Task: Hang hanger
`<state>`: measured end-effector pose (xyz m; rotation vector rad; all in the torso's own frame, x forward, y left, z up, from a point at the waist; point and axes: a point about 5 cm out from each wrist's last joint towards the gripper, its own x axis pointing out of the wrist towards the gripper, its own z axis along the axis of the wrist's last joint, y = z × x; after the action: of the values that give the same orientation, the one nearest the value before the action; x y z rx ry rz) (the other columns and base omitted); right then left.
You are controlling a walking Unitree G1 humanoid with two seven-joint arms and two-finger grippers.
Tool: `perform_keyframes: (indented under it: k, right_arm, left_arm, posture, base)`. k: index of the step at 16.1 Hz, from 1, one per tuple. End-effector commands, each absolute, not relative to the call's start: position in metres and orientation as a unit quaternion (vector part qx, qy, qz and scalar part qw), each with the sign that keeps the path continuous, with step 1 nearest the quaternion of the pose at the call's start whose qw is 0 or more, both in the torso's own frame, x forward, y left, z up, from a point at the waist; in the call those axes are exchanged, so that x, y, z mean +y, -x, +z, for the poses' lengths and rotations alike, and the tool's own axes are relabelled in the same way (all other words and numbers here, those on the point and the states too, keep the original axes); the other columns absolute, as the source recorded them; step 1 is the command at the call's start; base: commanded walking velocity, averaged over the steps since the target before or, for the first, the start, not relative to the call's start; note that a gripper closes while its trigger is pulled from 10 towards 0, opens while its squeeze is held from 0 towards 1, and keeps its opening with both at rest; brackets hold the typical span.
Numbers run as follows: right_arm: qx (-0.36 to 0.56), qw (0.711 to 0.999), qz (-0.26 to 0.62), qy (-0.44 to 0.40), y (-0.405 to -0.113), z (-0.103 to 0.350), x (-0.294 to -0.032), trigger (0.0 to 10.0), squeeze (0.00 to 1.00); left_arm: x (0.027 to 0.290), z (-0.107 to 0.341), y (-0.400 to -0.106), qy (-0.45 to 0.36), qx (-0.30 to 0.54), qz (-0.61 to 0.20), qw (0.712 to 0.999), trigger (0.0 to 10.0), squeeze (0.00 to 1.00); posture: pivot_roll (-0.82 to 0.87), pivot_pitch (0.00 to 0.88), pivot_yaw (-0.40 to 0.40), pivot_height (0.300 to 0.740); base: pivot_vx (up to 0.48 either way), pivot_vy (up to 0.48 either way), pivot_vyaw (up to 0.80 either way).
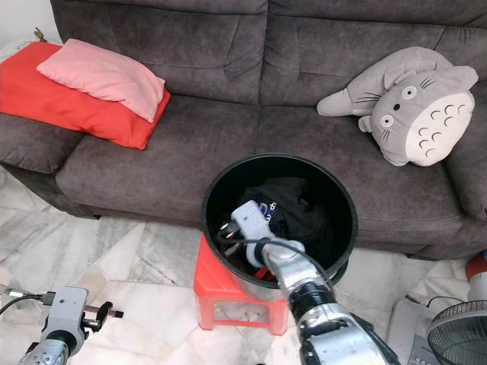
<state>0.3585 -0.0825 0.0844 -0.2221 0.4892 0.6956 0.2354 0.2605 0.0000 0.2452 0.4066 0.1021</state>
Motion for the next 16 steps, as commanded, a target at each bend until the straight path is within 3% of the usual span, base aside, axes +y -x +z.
perform_keyframes:
  k: [1,6,13,16]
  right_arm:
    - [0.25,0.899,0.342,0.111,-0.357,0.081,-0.078,10.0,0.0]
    - [0.221,0.913,0.34,0.052,-0.37,0.106,-0.062,10.0,0.0]
    - [0.216,0.901,0.376,0.028,-0.367,0.112,-0.04,10.0,0.0]
    - [0.209,0.896,0.389,-0.041,-0.365,0.115,-0.032,10.0,0.0]
  left_arm:
    - [0.267,-0.004,-0.225,-0.13,0.214,0.053,0.967,10.0,0.0]
    - [0.276,-0.002,-0.214,-0.139,0.213,0.062,0.965,10.0,0.0]
    - [0.279,0.0,-0.211,-0.15,0.22,0.06,0.962,10.0,0.0]
    - [0.284,0.001,-0.205,-0.161,0.224,0.059,0.959,10.0,0.0]
  posture:
    - [0.18,0.247,0.014,0.74]
    - [0.24,0.249,0.023,0.74]
    - [0.26,0.254,0.027,0.74]
    - [0.28,0.263,0.029,0.74]
  base:
    - [0.0,0.0,0.0]
    - [0.0,0.0,0.0]
    - [0.0,0.0,0.0]
    - [0.0,0.0,0.0]
